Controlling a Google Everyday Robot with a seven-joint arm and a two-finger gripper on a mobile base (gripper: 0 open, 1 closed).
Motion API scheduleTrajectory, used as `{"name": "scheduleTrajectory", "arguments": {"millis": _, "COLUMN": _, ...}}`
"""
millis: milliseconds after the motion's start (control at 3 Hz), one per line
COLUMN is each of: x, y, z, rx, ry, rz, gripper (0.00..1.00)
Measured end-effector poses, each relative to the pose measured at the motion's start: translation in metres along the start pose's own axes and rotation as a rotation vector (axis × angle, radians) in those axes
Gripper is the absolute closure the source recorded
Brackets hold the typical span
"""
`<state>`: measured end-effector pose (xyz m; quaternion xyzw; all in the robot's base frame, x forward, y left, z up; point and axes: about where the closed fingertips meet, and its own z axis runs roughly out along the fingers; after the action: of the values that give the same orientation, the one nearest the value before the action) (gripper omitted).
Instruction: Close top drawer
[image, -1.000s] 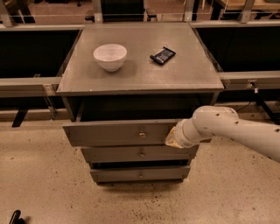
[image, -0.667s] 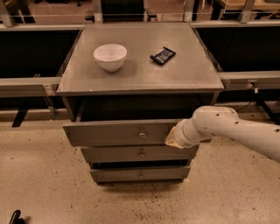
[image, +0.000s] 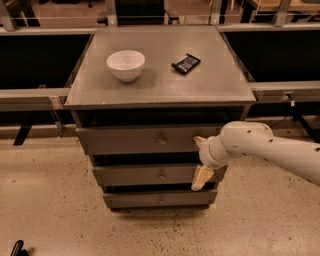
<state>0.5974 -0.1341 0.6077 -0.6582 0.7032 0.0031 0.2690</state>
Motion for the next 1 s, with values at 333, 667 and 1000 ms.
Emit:
{"name": "scheduleTrajectory", "arguments": {"millis": 333, "x": 0.0, "y": 0.0, "z": 0.0, "rx": 0.0, "ry": 0.0, "rz": 0.0, "gripper": 0.0}}
{"name": "scheduleTrajectory", "arguments": {"millis": 667, "x": -0.002, "y": 0.006, "z": -0.007, "rx": -0.004, "ry": -0.032, "rz": -0.023, "gripper": 0.0}}
{"name": "scheduleTrajectory", "arguments": {"millis": 1000, "x": -0.007, "y": 0.025, "z": -0.037, "rx": -0.002, "ry": -0.127, "rz": -0.073, "gripper": 0.0}}
